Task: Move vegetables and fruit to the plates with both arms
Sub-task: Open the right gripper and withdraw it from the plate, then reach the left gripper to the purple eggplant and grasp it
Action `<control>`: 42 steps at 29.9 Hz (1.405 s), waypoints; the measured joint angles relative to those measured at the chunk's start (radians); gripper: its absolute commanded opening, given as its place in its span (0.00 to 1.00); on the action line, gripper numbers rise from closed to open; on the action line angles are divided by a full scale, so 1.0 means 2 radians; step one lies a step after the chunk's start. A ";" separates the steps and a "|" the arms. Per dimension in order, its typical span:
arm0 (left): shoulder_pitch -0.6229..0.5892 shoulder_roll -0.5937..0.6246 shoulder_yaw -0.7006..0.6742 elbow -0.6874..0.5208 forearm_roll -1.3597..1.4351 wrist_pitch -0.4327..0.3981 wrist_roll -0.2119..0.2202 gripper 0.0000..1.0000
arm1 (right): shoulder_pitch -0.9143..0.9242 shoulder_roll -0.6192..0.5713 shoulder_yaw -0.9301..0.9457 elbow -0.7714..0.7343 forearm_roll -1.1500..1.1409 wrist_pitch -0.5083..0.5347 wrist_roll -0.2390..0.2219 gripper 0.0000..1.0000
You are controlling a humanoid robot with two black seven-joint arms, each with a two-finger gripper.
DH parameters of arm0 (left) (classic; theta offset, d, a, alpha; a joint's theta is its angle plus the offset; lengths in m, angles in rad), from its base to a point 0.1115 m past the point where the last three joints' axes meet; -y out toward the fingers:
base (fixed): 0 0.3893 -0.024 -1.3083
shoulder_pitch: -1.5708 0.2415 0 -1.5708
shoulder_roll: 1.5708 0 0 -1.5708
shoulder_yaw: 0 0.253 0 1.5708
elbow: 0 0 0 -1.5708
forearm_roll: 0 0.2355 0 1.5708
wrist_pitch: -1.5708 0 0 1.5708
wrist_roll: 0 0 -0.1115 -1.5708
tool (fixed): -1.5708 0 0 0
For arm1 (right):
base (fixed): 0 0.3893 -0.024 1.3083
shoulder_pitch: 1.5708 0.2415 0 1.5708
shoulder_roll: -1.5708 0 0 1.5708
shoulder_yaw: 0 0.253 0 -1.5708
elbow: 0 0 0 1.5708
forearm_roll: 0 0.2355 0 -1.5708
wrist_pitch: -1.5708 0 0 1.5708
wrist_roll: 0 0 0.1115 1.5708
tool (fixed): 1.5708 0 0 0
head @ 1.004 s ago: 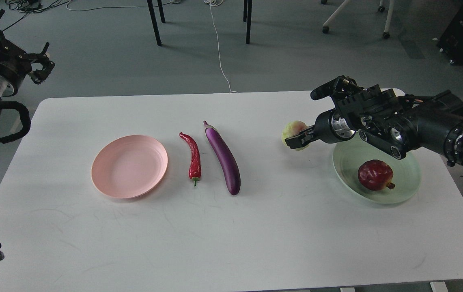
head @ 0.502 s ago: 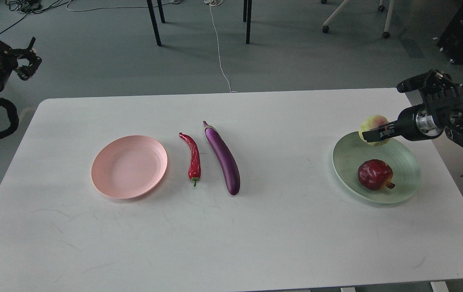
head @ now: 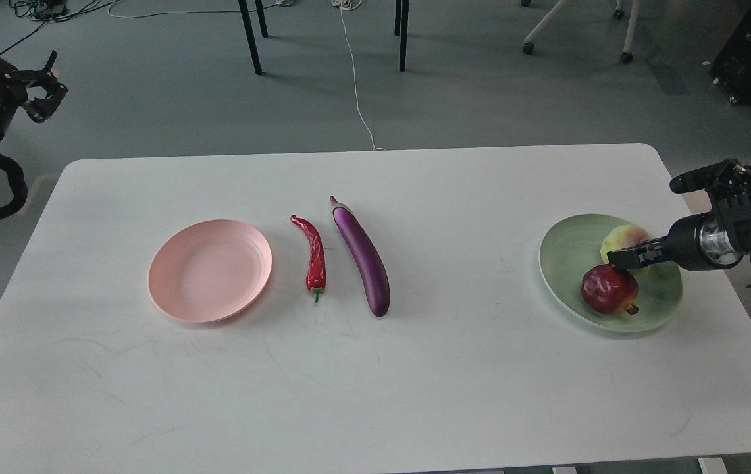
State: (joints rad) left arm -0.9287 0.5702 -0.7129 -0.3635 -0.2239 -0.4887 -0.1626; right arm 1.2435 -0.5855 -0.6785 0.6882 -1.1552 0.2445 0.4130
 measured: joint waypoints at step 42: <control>-0.023 0.114 0.076 -0.341 0.316 0.000 0.002 0.99 | -0.054 0.037 0.475 0.006 0.279 -0.010 0.008 0.98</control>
State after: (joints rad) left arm -0.9742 0.7983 -0.5608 -1.0453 0.4085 -0.4893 -0.1583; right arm 1.1357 -0.5114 0.2718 0.7011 -0.5974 0.2255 0.4292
